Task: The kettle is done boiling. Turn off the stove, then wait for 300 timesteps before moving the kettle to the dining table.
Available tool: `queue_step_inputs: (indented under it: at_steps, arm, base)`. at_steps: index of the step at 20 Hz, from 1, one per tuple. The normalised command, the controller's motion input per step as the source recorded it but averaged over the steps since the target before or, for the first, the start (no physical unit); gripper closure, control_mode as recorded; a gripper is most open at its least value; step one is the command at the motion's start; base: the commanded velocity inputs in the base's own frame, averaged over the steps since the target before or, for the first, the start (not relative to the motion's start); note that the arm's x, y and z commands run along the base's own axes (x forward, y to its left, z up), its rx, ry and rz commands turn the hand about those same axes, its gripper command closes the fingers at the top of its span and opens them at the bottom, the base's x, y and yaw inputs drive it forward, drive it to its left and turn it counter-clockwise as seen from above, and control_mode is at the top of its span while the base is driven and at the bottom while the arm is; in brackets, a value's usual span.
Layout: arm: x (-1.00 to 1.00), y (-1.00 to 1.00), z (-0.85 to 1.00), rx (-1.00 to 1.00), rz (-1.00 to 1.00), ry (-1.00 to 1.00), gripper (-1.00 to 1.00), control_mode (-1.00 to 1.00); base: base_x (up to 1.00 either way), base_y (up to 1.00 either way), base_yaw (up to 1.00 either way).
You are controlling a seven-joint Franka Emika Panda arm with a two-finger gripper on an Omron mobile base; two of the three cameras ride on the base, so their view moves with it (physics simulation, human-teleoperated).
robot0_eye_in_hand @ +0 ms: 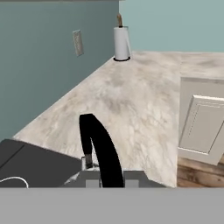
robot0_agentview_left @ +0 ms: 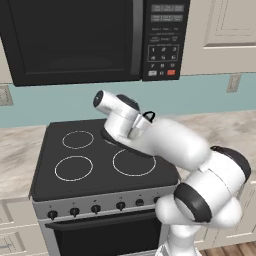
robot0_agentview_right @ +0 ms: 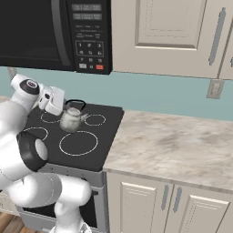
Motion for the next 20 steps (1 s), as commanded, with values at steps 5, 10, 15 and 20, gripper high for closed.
queue_step_inputs:
  at_steps: [5,10,15,20]
  arm:
    - [-0.58,-0.05,0.26,-0.06,-0.09,0.00,1.00,-1.00]
    - [-0.48,-0.05,0.26,-0.06,-0.08,0.00,1.00,-1.00]
    - [-0.32,-0.08,0.21,-0.05,-0.04,0.02,1.00,-1.00]
    - [-0.25,-0.06,0.14,-0.05,-0.01,0.03,1.00,-1.00]
  base:
    - [0.00,0.00,0.00]
    - [0.00,0.00,0.00]
    - [0.00,0.00,0.00]
    - [0.00,0.00,0.00]
